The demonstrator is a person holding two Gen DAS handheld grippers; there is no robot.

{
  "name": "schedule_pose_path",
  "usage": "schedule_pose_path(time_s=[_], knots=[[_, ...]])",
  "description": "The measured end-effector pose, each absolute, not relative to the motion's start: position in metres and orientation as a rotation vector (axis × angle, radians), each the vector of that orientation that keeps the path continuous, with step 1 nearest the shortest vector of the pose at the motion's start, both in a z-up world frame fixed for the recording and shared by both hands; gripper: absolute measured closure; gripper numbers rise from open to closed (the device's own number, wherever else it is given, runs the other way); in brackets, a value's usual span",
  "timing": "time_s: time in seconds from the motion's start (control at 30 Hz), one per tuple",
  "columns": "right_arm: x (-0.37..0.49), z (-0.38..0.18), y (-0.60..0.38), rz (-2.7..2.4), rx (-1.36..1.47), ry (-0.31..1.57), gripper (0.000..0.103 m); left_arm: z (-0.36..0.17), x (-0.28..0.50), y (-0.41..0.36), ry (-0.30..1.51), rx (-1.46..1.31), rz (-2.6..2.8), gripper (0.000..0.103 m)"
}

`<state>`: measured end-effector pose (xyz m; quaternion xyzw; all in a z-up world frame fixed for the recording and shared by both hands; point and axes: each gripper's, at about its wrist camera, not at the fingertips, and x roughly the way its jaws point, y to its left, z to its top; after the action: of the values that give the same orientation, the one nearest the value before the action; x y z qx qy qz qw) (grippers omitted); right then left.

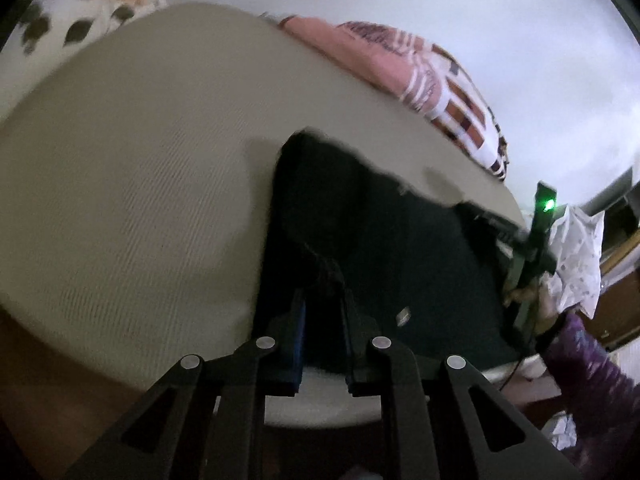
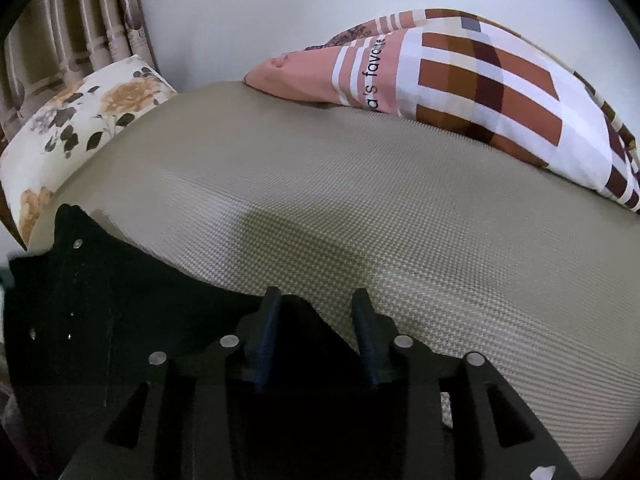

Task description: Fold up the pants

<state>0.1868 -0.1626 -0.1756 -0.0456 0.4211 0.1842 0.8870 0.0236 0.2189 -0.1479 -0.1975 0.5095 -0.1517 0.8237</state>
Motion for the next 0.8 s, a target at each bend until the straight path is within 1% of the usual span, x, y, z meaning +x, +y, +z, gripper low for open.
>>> schedule_pose_path(time_s=[0.03, 0.07, 0.13, 0.23, 0.3, 0.33, 0.37, 0.4, 0.43, 0.47, 0.6, 0.73, 0.77, 0.8], knots=[[0.188, -0.176, -0.163, 0.382, -0.091, 0.88, 0.062, -0.149, 0.023, 0.221, 1.08, -0.431, -0.328, 0.086], [0.19, -0.176, -0.165, 0.383, -0.079, 0.889, 0.061, -0.149, 0.025, 0.221, 1.081, -0.437, -0.332, 0.086], [0.189, -0.173, -0.168, 0.366, -0.054, 0.905, 0.055, -0.147, 0.025, 0.219, 1.076, -0.427, -0.336, 0.086], [0.164, -0.146, -0.171, 0.382, 0.04, 0.845, 0.055, -0.148, 0.025, 0.219, 1.076, -0.45, -0.338, 0.086], [0.133, -0.122, -0.155, 0.501, 0.076, 0.795, 0.055, -0.15, 0.028, 0.223, 1.078, -0.502, -0.345, 0.086], [0.117, -0.114, -0.141, 0.569, 0.063, 0.782, 0.052, -0.151, 0.029, 0.224, 1.079, -0.52, -0.346, 0.086], [0.101, -0.107, -0.124, 0.637, 0.035, 0.778, 0.05, -0.152, 0.029, 0.224, 1.08, -0.537, -0.347, 0.086], [0.085, -0.103, -0.103, 0.704, -0.01, 0.777, 0.043, -0.152, 0.03, 0.225, 1.08, -0.545, -0.35, 0.086], [0.069, -0.1, -0.08, 0.76, -0.061, 0.774, 0.038, -0.152, 0.03, 0.225, 1.08, -0.55, -0.351, 0.086], [0.056, -0.1, -0.061, 0.811, -0.101, 0.774, 0.037, -0.151, 0.03, 0.225, 1.077, -0.56, -0.354, 0.086], [0.02, -0.114, 0.02, 0.893, -0.351, 0.753, 0.034, -0.151, 0.03, 0.228, 1.078, -0.602, -0.36, 0.086], [0.014, -0.13, 0.067, 0.868, -0.524, 0.722, 0.034, -0.148, 0.029, 0.233, 1.069, -0.638, -0.373, 0.086], [0.014, -0.135, 0.076, 0.858, -0.57, 0.713, 0.035, -0.147, 0.028, 0.233, 1.066, -0.642, -0.376, 0.086], [0.013, -0.141, 0.084, 0.854, -0.608, 0.718, 0.039, -0.146, 0.028, 0.234, 1.064, -0.646, -0.377, 0.086]])
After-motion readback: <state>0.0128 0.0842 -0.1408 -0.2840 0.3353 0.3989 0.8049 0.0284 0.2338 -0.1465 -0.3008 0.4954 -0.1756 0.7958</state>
